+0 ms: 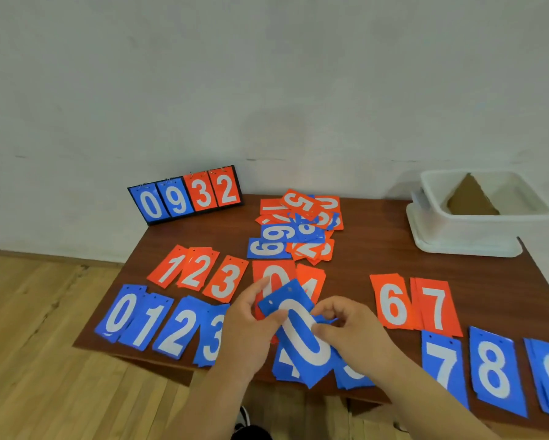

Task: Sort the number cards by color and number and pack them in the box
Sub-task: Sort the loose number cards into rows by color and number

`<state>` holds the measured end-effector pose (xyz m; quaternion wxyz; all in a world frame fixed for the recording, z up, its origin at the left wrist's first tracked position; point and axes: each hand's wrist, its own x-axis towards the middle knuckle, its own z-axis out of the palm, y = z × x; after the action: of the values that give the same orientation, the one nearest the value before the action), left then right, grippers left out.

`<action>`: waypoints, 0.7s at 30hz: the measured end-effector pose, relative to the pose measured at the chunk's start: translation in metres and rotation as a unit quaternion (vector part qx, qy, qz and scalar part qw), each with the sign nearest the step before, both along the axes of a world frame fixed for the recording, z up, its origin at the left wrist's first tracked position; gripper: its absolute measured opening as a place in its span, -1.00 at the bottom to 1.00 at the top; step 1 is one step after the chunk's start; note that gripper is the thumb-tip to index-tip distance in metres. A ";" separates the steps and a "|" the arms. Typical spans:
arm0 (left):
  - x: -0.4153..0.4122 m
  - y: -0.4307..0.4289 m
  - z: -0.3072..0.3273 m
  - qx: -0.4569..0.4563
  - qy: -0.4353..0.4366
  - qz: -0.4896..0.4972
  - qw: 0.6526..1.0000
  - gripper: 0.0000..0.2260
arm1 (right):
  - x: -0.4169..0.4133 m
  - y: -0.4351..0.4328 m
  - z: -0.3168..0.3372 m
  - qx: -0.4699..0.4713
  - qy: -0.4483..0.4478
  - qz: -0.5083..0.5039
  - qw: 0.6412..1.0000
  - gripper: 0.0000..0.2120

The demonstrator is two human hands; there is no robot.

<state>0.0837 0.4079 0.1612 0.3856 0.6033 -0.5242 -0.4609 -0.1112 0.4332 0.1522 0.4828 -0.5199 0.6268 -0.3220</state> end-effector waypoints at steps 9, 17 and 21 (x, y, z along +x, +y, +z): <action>0.156 -0.053 -0.002 0.081 -0.044 -0.101 0.991 -0.66 | 0.120 -0.080 -0.014 0.047 -0.080 -0.182 0.979 -0.90; 0.253 -0.098 0.006 0.170 -0.052 -0.277 0.944 -0.72 | 0.215 -0.115 -0.026 0.116 -0.165 -0.139 0.969 -0.89; 0.263 -0.108 -0.001 0.157 -0.031 -0.260 0.952 -0.76 | 0.224 -0.112 -0.034 0.140 -0.214 -0.182 0.949 -0.90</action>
<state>0.3472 0.3001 0.1604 0.1362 0.5128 -0.5954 -0.6033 0.1127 0.3215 0.1186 0.6067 -0.2430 0.6312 -0.4177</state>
